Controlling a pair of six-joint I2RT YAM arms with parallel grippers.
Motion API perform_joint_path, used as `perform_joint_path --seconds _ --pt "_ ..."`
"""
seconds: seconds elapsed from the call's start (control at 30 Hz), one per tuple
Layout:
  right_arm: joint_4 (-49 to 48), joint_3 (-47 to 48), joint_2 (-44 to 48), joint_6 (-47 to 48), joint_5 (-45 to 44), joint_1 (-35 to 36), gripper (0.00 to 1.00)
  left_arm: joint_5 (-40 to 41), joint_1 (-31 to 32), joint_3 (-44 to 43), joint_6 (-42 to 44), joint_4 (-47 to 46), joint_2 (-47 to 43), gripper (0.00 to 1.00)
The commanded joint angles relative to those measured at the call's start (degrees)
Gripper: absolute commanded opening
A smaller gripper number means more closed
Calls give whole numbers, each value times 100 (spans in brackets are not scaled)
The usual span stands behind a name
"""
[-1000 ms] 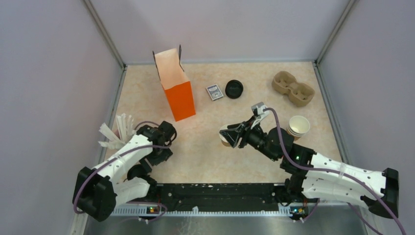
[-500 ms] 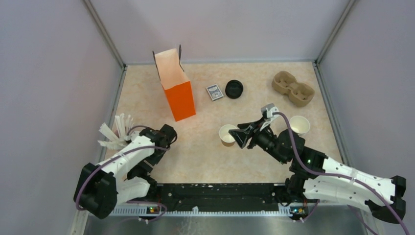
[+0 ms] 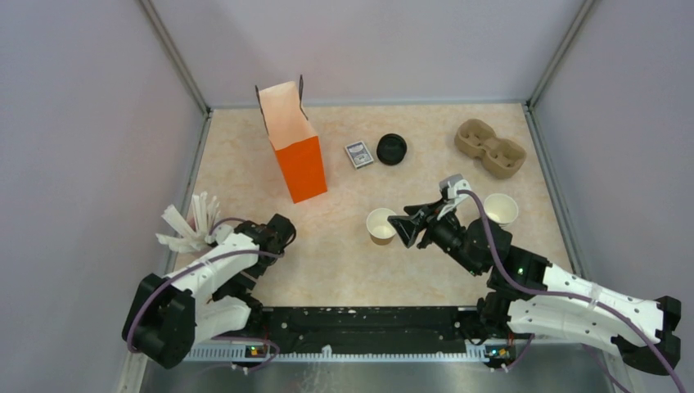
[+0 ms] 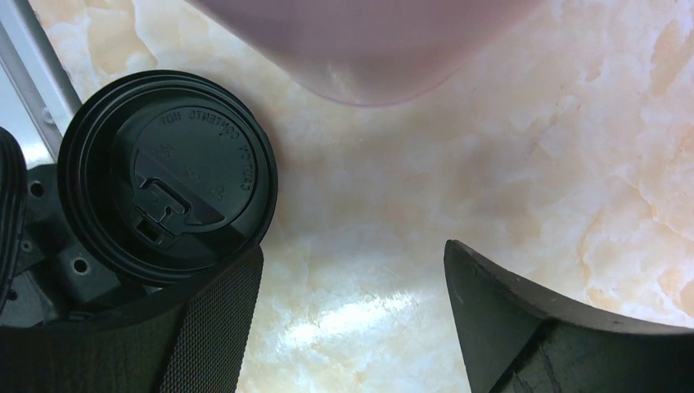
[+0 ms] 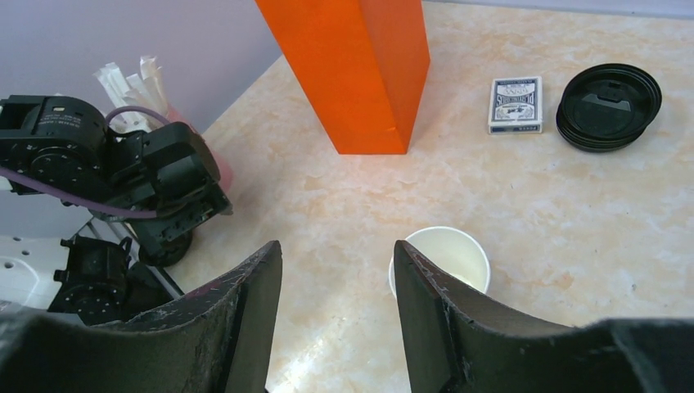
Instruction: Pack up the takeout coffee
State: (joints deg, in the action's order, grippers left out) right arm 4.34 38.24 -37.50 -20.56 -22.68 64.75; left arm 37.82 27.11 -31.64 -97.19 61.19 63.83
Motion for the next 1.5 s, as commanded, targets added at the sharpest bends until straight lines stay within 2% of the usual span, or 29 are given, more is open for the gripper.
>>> perform_joint_path --seconds 0.0,0.23,0.47,0.57,0.77,0.87,1.03,1.13,1.27,1.47 --pt "-131 96 10 83 -71 22 52 91 -4 29 -365 196 292 87" --pt "-86 79 1 161 -151 22 53 313 -14 -53 -242 7 323 87" --pt "-144 52 -55 152 -105 22 53 435 -24 -480 -674 909 492 86" --pt "-144 52 -56 153 -62 26 53 594 -113 -328 -757 969 416 86" --pt "-12 45 49 209 -117 25 53 389 -543 -38 55 179 80 86" --pt "-6 35 125 238 -182 22 53 43 -687 106 420 -222 -20 86" --pt "-42 44 139 269 -223 29 53 -397 -692 297 442 -515 91 86" --pt "-51 57 107 313 -249 25 54 -425 -696 203 499 -516 136 82" --pt "-1 52 42 349 -298 24 54 -503 -693 202 735 -640 50 69" --pt "57 53 97 402 -424 24 54 -1090 -690 280 1224 -998 -80 55"
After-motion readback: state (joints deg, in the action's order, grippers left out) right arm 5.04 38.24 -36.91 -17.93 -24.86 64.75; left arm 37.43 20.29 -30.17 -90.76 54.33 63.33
